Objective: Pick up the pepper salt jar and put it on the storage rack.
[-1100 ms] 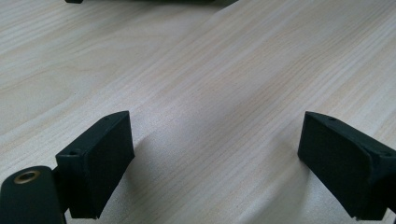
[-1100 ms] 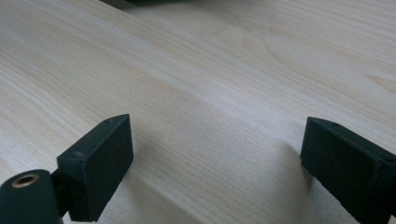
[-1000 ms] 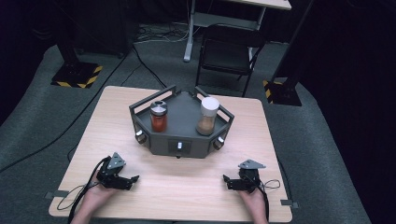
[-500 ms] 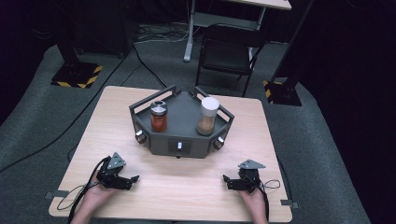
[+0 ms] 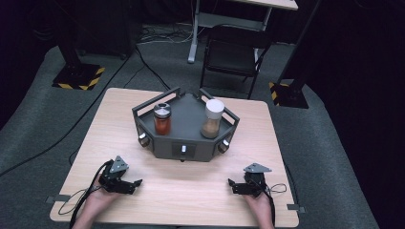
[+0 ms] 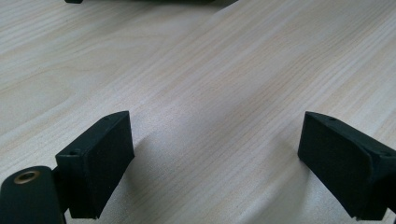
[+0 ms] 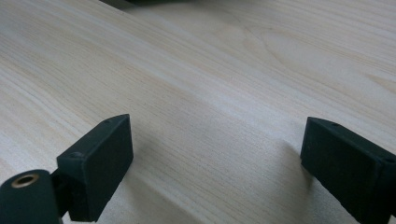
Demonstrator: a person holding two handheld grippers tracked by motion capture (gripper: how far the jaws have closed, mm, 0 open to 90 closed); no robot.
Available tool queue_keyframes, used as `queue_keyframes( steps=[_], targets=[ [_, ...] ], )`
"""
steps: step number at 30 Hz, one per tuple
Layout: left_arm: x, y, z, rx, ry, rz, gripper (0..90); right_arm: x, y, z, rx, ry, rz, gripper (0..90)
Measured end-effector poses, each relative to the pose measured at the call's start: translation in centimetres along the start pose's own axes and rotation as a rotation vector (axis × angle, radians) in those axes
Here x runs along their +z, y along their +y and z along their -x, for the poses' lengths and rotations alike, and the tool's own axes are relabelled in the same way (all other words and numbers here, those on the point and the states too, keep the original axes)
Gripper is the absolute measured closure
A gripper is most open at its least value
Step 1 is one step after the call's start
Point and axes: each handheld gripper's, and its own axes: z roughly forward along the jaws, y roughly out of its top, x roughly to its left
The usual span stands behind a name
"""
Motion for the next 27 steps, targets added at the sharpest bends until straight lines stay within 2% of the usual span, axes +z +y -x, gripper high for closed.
queue_keyframes(
  steps=[27],
  targets=[
    [0.00,0.00,0.01,0.001,0.001,0.000,9.8,0.01,0.04,-0.03,0.002,-0.002,-0.003,7.3]
  ],
)
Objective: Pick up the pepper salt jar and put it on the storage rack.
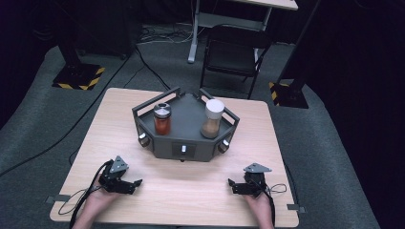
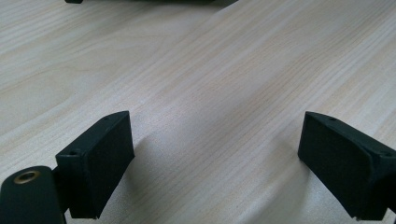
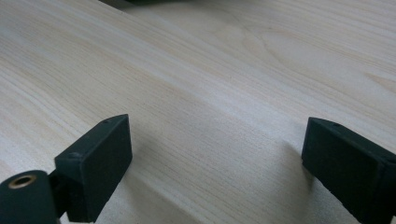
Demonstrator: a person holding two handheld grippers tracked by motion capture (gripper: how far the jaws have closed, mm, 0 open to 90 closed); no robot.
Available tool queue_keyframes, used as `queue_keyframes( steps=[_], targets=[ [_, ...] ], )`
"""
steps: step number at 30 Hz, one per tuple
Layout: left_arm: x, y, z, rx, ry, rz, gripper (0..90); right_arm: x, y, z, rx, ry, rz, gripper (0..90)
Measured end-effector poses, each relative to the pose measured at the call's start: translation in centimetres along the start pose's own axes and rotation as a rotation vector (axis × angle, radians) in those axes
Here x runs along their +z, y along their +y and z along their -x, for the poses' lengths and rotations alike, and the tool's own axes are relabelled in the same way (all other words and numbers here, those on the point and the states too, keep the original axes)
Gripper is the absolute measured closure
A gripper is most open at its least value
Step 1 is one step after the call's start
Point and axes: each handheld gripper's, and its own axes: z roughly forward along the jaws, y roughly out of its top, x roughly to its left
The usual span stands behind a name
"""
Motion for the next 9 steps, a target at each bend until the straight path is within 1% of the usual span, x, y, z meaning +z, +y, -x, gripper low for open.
queue_keyframes(
  steps=[6,9],
  targets=[
    [0.00,0.00,0.00,0.000,0.000,0.000,9.8,0.07,0.11,0.01,-0.009,0.004,-0.006,5.1],
    [0.00,-0.01,0.04,0.000,0.002,0.000,9.8,0.06,0.15,0.10,-0.004,0.008,-0.009,4.5]
  ],
)
